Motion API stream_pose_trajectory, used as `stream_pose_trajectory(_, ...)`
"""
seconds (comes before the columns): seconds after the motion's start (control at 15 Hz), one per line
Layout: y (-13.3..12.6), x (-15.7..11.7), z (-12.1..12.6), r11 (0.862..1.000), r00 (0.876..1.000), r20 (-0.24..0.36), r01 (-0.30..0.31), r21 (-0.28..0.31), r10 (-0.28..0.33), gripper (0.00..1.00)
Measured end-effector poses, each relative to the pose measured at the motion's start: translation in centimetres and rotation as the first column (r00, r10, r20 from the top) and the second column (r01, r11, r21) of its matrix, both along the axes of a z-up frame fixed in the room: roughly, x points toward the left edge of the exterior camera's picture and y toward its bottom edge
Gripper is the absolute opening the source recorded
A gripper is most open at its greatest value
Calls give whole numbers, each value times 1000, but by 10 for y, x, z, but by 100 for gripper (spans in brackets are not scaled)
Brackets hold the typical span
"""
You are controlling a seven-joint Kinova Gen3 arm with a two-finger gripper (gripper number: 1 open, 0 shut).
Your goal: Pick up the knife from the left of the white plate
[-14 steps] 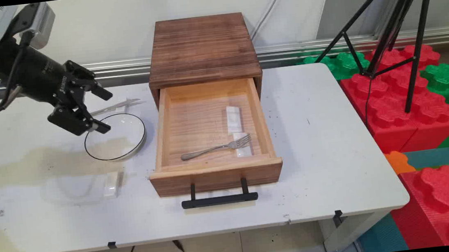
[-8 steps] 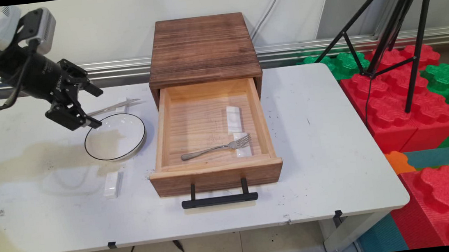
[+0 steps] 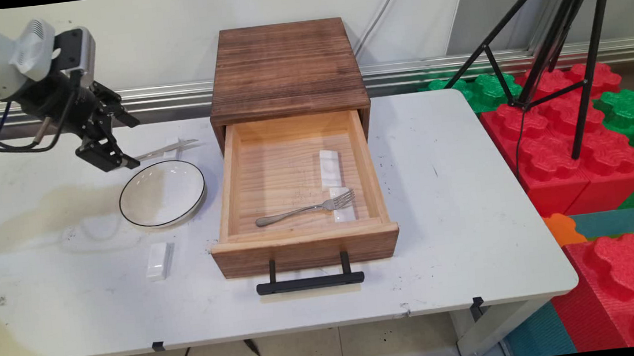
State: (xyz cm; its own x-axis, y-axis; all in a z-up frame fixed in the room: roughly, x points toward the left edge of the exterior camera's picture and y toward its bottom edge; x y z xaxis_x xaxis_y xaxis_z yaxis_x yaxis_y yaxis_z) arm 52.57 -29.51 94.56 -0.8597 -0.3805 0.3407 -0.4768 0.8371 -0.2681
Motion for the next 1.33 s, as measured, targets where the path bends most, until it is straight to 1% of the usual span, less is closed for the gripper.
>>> stream_pose_trajectory(0.27,-21,22,-20,1000,998,62,-23,-9,23,100)
stream_pose_trajectory(0.6,-43,40,-44,999,993,102,-51,-9,51,100)
stream_pose_trajectory(0.8,-60,55,-59,997,988,136,-75,-10,76,100)
stream_pose_trajectory(1.07,-74,73,-75,995,982,162,-100,-1,99,100)
stream_pose_trajectory(1.33,-87,83,-88,993,980,162,-114,8,112,100)
